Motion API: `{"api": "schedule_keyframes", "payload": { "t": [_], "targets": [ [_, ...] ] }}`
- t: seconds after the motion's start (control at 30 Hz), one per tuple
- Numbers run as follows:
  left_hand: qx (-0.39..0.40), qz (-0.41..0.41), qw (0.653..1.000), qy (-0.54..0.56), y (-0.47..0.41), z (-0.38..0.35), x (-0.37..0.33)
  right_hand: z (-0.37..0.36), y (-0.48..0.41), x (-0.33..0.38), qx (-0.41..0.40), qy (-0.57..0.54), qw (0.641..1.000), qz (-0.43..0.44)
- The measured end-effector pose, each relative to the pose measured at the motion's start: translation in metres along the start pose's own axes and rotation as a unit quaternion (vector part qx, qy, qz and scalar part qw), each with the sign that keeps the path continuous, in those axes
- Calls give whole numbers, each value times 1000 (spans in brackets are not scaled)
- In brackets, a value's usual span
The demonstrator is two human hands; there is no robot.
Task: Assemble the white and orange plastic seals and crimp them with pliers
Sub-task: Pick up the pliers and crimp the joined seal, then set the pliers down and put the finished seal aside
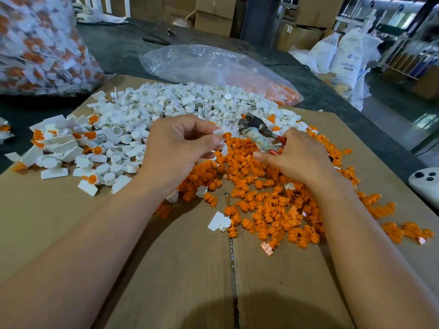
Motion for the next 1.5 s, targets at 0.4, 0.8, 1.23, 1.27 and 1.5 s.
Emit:
{"api": "schedule_keyframes", "payload": {
  "t": [0.4,0.8,1.23,1.27,1.5],
  "targets": [
    [1,27,999,25,1,0,0,-17,-1,2,53,22,998,4],
    [-17,75,995,58,0,5,8,-26,-1,0,91,11,996,1],
    [-15,88,995,32,1,2,9,40,33,74,-31,-403,898,175],
    [-13,85,996,29,1,2,9,40,38,83,-25,-416,886,201],
    [1,74,997,14,2,-3,6,43,43,91,-47,-436,865,244]
  ]
}}
Point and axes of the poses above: each hand's wrist, its own y-axis away from the middle knuckle, its own z-axis out of the back of the hand, x = y × z, the point moved 10 cm from there along -y, towards the middle knuckle, and after that the axes turned 3 degrees about -x, right-handed, at the moved point
